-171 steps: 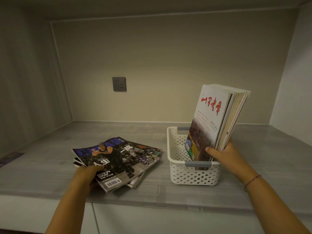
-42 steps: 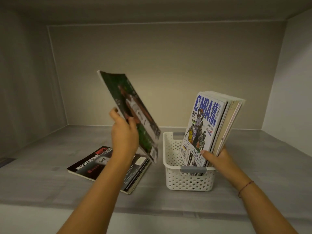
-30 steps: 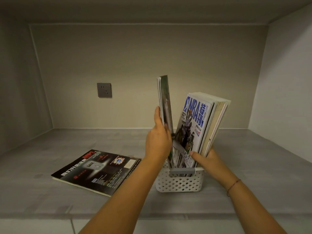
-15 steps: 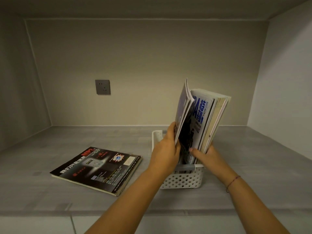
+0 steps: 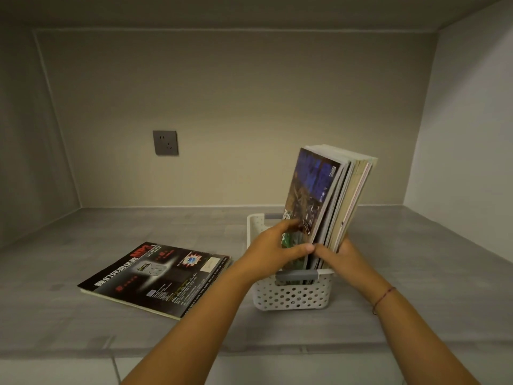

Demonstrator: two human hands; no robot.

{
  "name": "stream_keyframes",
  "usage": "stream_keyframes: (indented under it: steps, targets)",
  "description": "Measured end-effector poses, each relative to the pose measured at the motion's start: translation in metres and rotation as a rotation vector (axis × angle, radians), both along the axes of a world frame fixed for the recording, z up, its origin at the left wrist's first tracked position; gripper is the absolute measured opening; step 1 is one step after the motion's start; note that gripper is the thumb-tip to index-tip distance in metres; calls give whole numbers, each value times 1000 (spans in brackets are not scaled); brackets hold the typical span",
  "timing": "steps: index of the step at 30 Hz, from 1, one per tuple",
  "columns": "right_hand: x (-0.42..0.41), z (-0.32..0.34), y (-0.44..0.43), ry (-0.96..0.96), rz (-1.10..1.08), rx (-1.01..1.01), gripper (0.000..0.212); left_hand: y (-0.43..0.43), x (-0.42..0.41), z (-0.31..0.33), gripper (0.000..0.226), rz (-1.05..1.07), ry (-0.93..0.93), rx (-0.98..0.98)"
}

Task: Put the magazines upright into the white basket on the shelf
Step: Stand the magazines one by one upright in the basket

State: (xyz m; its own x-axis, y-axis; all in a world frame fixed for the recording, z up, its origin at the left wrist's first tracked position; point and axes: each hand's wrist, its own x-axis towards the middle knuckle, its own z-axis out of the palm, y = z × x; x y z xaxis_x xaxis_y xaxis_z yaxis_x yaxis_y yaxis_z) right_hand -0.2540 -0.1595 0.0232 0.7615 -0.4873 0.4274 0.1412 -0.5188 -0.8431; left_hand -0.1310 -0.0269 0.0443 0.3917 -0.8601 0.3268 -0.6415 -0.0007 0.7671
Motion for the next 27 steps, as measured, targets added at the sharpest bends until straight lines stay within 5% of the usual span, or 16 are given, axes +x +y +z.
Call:
stream_keyframes:
  steps: [2, 8, 14, 16, 19, 22, 27]
  targets:
    - [-2, -1, -5, 37, 9, 9, 65, 0, 3, 1, 81, -47, -6, 51]
    - [-5, 5, -4, 86, 80, -11, 96, -8, 1, 1, 86, -85, -88, 58]
    - [3, -4, -1, 7, -47, 21, 74, 3, 3, -3, 71, -88, -66, 78]
    - [3, -4, -1, 21, -66, 33, 69, 19, 13, -8, 61, 56, -32, -36]
    - [3, -5, -1, 16, -82, 63, 63, 58, 49, -28, 58, 554, -9, -159]
    - [3, -4, -1, 9, -84, 64, 51, 113, 97, -55, 93, 1074, -65, 273]
    - [3, -3, 1, 10, -76, 71, 44, 183, 149, -80, 130, 1238, 118, 526]
